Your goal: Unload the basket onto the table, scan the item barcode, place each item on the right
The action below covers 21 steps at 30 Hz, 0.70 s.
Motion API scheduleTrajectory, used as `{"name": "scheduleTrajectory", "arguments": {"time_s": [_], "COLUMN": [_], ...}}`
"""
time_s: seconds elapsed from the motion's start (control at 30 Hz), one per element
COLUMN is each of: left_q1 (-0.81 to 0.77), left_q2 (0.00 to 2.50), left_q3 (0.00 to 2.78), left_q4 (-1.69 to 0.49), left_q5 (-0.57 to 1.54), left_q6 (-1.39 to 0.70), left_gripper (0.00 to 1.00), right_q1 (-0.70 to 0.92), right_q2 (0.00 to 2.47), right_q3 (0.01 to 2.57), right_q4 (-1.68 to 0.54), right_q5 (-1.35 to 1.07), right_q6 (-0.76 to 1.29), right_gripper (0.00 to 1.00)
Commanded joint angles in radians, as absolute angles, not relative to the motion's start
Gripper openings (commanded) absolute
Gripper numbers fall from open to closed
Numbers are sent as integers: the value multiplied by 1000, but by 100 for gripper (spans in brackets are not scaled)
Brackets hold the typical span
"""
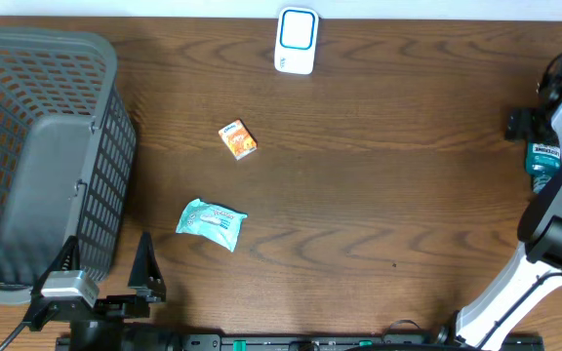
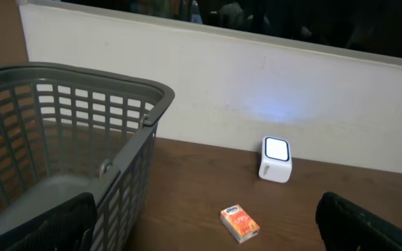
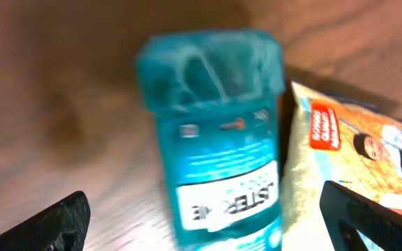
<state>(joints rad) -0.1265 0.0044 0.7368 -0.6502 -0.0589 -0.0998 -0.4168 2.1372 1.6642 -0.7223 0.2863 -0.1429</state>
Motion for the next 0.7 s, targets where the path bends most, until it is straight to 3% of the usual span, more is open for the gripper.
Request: {"name": "scheduleTrajectory", "arguments": {"time_s": [0.0, 0.1, 0.3, 0.43, 0.67], "left_q1": [-131, -131, -131, -131, -131], "left_q2": [2, 2, 2, 2, 2], "left_q3": [737, 737, 737, 737, 737], "left_q4": [-648, -648, -648, -648, -648], "left_q5": [-64, -64, -64, -64, -64], "left_q6": [-84, -84, -84, -84, -84], "left_gripper": [98, 98, 98, 98, 98], "right_q1": [-335, -281, -133, 35, 298], "right_q2": [1982, 1925, 1925, 1971, 2043], "right_q3": [1669, 1669, 1662, 1659, 1659], "right_q4": [-722, -728, -698, -688, -683], "right_q5": [61, -198, -755, -791, -686], "right_q6": [-127, -81, 218, 377, 351], "right_gripper": [99, 99, 99, 99, 99]}}
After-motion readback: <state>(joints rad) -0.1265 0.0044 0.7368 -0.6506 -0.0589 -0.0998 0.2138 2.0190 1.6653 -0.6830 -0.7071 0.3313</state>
